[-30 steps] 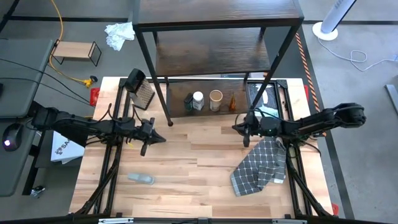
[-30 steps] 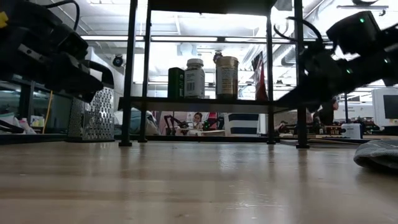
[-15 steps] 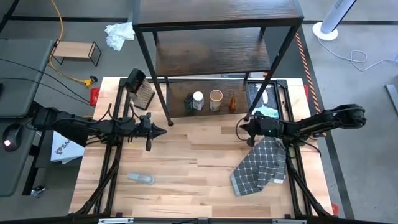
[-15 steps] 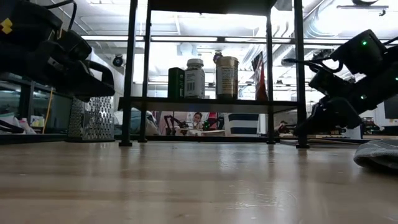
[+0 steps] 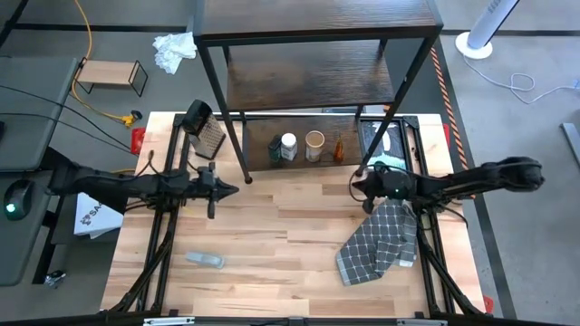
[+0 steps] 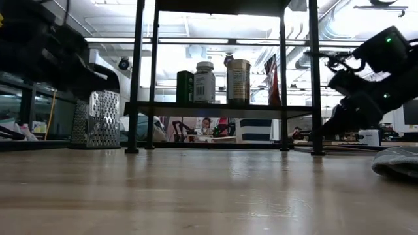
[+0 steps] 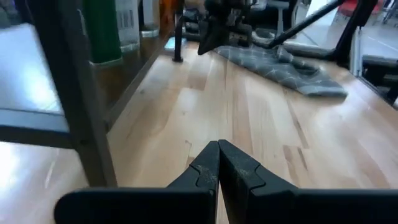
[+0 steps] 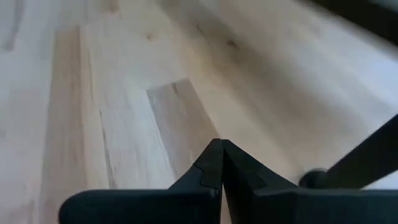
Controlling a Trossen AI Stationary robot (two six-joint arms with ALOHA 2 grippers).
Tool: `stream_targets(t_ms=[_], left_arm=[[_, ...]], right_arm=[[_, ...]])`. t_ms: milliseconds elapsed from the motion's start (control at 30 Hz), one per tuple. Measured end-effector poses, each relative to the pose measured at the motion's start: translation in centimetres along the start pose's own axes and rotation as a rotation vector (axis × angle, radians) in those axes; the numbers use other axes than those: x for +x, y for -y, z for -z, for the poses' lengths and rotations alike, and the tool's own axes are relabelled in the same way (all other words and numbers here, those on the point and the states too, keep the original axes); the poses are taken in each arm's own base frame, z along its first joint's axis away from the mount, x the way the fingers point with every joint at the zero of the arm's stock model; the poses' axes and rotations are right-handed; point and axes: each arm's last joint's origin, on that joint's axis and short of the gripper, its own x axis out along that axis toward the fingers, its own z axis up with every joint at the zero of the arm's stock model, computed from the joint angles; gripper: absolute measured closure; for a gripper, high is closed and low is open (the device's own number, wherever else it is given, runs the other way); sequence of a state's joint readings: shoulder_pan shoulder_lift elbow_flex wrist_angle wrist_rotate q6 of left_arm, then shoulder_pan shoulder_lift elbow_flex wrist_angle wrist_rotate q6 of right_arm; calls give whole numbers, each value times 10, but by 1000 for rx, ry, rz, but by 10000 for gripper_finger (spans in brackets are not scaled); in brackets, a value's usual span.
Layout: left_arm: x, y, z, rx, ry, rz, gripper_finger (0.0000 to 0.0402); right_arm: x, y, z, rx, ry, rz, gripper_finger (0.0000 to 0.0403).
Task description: Shelf spices
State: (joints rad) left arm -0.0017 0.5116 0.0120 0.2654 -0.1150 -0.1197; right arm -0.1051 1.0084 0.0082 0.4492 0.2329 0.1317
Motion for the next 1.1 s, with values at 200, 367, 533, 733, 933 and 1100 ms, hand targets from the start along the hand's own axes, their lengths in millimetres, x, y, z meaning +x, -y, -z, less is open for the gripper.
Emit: stream_targets(t_ms=[200, 367, 533, 733, 933, 1100], left_arm=[[-20, -1, -11, -17, 145, 16, 397], [-27, -1, -17, -27, 228, 26, 397], [-32, -2, -16, -29, 246, 28, 397], [-35, -1, -16, -25, 251, 62, 397], [-35, -1, -16, -25, 252, 69, 397], [-35, 1, -16, -23, 250, 89, 396]], right_arm=[[-18, 3, -8, 10, 76, -10, 403], [-34, 6, -18, 42, 209, -27, 402], [-53, 9, -29, 85, 392, -51, 402], [-73, 13, -36, 133, 589, -76, 402], [-74, 13, -35, 131, 589, -83, 402], [-74, 13, -35, 130, 587, -84, 402]])
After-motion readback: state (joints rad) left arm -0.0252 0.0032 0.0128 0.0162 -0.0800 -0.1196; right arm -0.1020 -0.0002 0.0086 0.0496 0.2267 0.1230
